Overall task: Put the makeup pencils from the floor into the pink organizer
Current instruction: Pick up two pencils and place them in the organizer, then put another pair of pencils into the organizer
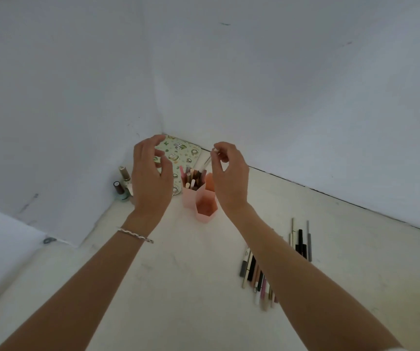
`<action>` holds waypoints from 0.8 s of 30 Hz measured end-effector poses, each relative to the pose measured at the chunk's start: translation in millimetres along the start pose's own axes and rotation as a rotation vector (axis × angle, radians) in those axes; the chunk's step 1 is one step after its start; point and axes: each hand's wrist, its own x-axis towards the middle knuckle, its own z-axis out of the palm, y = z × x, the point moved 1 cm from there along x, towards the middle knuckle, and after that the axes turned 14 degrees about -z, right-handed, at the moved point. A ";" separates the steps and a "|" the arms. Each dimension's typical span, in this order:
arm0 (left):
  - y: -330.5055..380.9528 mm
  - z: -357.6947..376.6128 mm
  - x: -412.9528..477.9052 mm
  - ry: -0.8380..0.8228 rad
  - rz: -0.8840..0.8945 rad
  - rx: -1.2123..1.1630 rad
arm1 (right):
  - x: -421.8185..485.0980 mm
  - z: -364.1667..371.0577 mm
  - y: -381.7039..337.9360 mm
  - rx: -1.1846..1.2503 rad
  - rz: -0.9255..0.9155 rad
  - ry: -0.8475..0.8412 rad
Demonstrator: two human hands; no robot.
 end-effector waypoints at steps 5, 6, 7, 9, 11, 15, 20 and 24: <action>7.5 15.1 -13.7 -0.056 -0.017 -0.023 | -9.4 4.1 9.1 -0.196 -0.105 -0.258; 9.2 18.1 -17.1 -0.062 -0.009 -0.027 | -12.2 1.8 10.0 -0.233 -0.142 -0.272; 11.5 22.5 -21.3 -0.077 -0.002 -0.039 | -13.1 -4.2 11.2 -0.240 -0.156 -0.252; 16.8 35.6 -34.4 -0.138 0.022 -0.058 | -9.8 -24.1 17.0 -0.220 -0.135 -0.141; 20.2 54.0 -53.0 -0.241 0.055 0.005 | -3.2 -48.3 25.0 -0.214 -0.073 -0.044; 17.0 109.2 -99.1 -0.632 -0.058 0.316 | 1.0 -101.3 45.7 -0.220 0.093 0.030; -9.3 150.8 -137.9 -0.871 -0.245 0.755 | -20.9 -151.9 70.6 -0.253 0.240 0.013; -18.6 165.3 -155.4 -0.860 -0.276 0.843 | -44.8 -180.2 88.5 -0.266 0.316 0.040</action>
